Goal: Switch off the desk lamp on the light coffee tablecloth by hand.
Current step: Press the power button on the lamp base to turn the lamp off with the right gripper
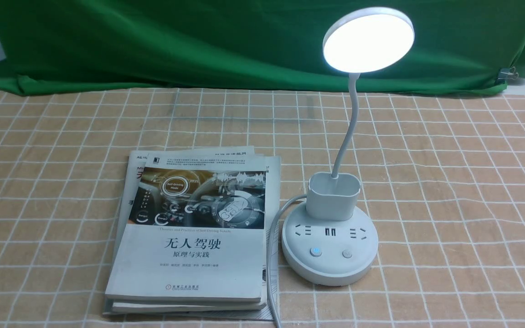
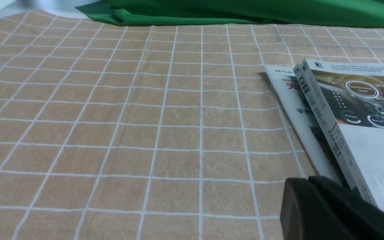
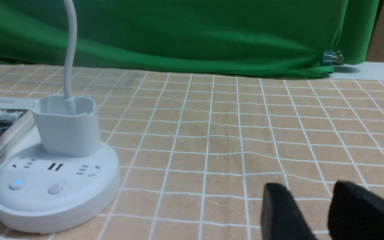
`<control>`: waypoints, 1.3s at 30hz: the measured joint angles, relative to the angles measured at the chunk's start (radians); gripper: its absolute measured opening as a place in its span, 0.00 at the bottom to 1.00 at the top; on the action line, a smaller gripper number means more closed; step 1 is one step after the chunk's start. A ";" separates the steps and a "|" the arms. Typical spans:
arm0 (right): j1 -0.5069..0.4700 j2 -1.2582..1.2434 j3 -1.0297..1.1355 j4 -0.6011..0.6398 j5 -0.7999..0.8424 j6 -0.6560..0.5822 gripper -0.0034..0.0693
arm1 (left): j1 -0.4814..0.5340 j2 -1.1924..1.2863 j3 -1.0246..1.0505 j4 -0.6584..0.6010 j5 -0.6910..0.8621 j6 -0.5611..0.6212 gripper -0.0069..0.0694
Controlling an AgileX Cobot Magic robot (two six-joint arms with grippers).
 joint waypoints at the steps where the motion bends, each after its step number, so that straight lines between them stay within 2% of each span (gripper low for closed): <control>1: 0.000 0.000 0.000 0.000 0.000 0.000 0.38 | 0.000 0.000 0.000 0.000 0.000 0.000 0.10; 30: 0.000 0.000 0.000 0.008 -0.022 0.010 0.38 | 0.000 0.000 0.000 0.000 0.000 0.001 0.10; 34: 0.000 0.000 0.000 0.102 -0.076 0.189 0.38 | 0.000 0.000 0.000 0.000 0.000 0.001 0.10; 36: 0.000 0.000 0.000 0.135 -0.133 0.349 0.38 | 0.000 0.000 0.000 0.000 0.000 0.001 0.10; 39: 0.000 0.000 0.000 0.151 -0.205 0.521 0.38 | 0.000 0.000 0.000 0.000 0.000 0.001 0.10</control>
